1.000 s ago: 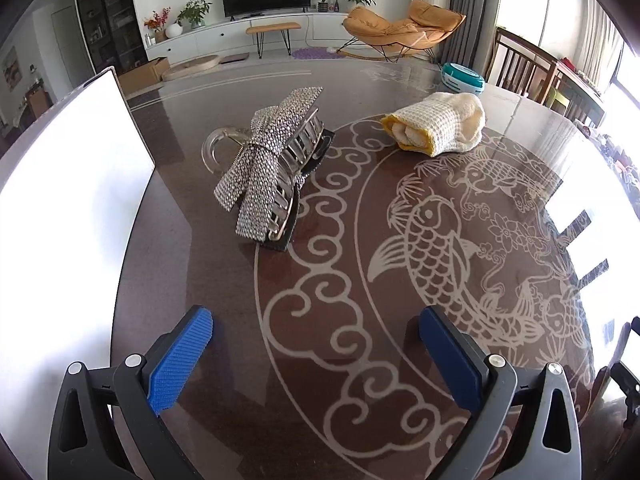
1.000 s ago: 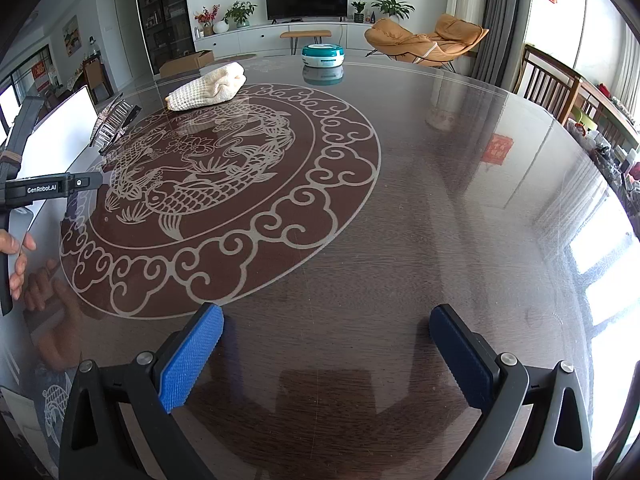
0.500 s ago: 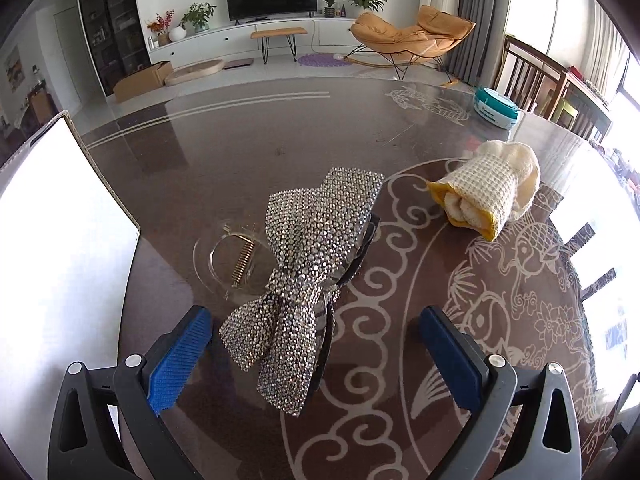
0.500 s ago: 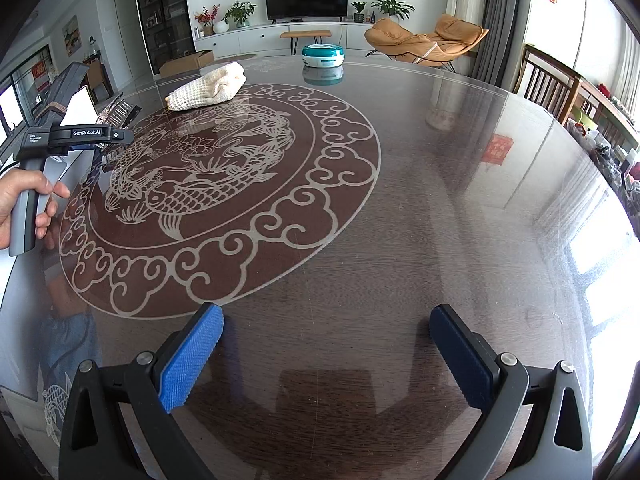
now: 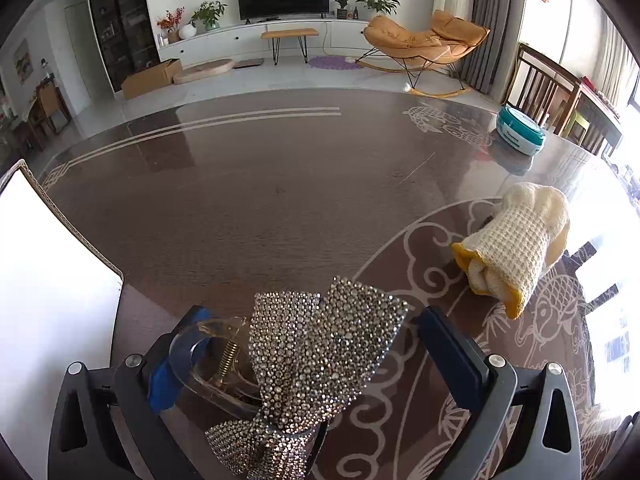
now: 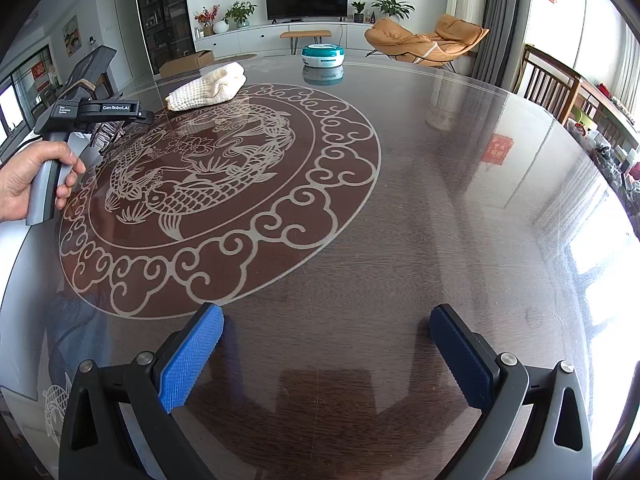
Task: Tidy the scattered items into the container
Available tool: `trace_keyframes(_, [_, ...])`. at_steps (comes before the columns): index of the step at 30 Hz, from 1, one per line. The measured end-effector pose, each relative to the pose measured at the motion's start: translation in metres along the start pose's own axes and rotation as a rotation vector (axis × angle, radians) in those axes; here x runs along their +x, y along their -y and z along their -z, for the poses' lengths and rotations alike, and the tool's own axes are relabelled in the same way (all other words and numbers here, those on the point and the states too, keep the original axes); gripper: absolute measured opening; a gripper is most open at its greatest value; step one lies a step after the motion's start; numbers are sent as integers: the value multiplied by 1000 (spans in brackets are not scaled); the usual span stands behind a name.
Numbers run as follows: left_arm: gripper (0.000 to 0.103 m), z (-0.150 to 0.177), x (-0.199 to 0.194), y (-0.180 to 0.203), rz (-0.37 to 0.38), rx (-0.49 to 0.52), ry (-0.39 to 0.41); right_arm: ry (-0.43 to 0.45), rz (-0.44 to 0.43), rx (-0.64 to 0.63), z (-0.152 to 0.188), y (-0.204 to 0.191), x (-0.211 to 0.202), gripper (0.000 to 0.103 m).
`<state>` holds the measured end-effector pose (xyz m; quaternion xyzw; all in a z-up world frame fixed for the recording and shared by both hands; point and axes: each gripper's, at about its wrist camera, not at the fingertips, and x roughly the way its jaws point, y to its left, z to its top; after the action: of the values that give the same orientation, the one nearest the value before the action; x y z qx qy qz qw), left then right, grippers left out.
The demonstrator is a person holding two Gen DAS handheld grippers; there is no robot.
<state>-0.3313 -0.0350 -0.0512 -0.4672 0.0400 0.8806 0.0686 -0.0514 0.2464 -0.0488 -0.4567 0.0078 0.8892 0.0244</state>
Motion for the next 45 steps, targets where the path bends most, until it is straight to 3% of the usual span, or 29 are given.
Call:
trace_keyframes(9, [103, -2, 0, 0, -16, -23, 1, 0, 0, 0, 0, 0, 0, 103])
trace_keyframes(15, [68, 3, -11, -7, -46, -70, 32, 0, 0, 0, 0, 0, 0, 103])
trace_keyframes(22, [63, 29, -29, -11, -77, -110, 30, 0, -1, 0, 0, 0, 0, 103])
trace_keyframes(33, [61, 110, -85, -1, -91, -127, 4, 0, -1, 0, 0, 0, -1, 103])
trace_keyframes(36, [63, 124, -95, 3, -87, -117, 1, 0, -1, 0, 0, 0, -1, 103])
trace_keyframes(38, [75, 129, -96, 4, -85, -110, -9, 0, -1, 0, 0, 0, -1, 103])
trace_keyframes(39, [92, 130, -95, 5, -83, -114, -24, 0, -1, 0, 0, 0, -1, 103])
trace_keyframes(40, [102, 132, -93, 4, -79, -116, -35, 0, -1, 0, 0, 0, -1, 103])
trace_keyframes(45, [103, 134, -93, 3, -62, -87, -30, 0, -1, 0, 0, 0, -1, 103])
